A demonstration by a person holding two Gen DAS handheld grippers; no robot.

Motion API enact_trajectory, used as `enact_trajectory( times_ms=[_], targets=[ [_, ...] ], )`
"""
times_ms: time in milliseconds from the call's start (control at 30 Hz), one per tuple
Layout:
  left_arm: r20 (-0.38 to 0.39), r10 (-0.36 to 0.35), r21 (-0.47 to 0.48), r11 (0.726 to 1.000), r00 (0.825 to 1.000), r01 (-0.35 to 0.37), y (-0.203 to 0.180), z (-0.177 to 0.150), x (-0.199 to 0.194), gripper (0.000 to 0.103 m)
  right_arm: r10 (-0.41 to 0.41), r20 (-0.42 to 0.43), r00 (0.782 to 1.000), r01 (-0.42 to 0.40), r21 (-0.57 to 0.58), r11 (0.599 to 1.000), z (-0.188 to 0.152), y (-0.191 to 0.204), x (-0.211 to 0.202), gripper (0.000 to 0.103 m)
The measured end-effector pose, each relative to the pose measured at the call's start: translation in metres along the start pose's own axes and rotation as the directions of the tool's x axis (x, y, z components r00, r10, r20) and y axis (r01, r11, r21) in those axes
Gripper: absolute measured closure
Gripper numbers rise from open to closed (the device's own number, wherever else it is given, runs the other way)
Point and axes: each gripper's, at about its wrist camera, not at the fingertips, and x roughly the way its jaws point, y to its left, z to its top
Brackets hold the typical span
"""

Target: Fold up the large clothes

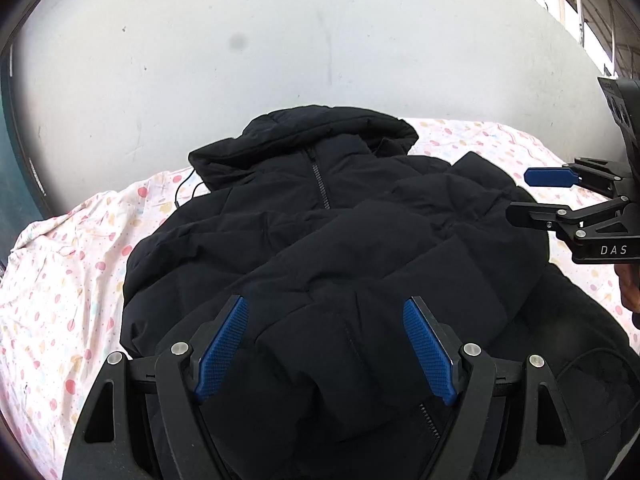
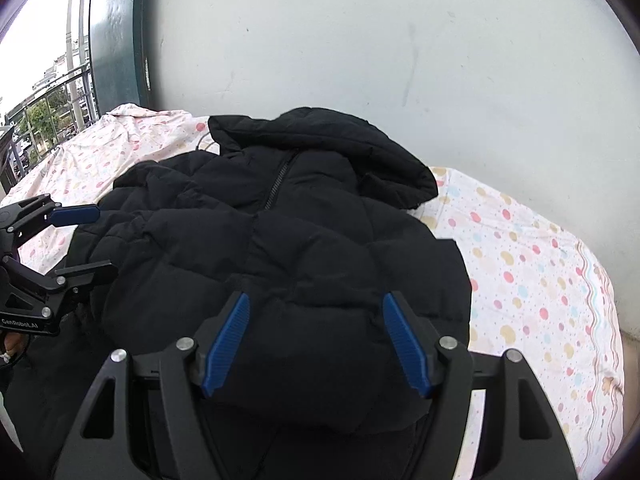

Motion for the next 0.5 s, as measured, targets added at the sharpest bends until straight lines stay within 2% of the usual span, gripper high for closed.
enact_trajectory(
  times_ms=[333,500],
  targets=[
    [-0.067,0.015,-0.011,1.0,0.998,-0.015,0.012,-0.01,0.03,0.024,0.014,-0.068,0.998,-0.009,0.064,0.998,-0.02,-0.02,0.037,0.035],
    [-0.076,0.015,-0.001,1.0,0.997,-0.015,0.013,-0.011,0.04,0.024,0.034,-0.085,0.996,-0.027,0.079,0.997,-0.025,-0.024,0.053,0.035]
  ],
)
